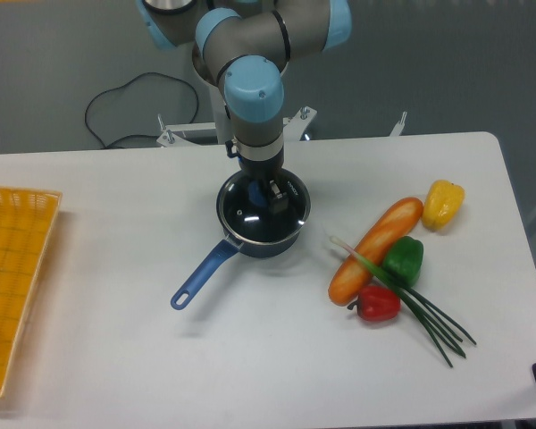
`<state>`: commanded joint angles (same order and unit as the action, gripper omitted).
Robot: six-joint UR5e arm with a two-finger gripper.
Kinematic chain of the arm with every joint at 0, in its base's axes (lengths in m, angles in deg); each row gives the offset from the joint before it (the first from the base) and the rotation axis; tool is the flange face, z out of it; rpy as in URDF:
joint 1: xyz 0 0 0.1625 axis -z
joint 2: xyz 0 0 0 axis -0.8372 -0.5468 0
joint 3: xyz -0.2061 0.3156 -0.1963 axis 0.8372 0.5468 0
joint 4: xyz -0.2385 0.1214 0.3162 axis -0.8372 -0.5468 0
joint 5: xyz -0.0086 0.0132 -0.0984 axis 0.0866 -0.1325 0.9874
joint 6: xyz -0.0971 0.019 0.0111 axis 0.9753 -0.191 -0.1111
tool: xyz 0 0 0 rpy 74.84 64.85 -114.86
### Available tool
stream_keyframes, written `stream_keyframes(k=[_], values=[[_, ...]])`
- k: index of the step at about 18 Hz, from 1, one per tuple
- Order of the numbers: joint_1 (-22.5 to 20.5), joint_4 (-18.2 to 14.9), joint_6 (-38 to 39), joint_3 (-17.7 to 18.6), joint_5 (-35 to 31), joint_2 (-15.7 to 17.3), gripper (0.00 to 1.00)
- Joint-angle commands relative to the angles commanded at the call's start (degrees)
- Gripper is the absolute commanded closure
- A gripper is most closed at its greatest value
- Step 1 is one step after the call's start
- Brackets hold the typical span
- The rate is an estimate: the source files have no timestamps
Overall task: Open the lid
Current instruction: 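Lift the glass lid up off the saucepan by its knob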
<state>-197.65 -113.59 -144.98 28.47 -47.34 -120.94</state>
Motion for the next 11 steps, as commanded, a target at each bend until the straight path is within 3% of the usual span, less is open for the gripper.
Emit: stream_keyframes(k=[4, 11], values=[[-0.9, -3.7, 0.0, -3.3, 0.0, -0.2, 0.41], [-2.3, -3.9, 0.1, -4.9, -0.2, -1.3, 0.41]])
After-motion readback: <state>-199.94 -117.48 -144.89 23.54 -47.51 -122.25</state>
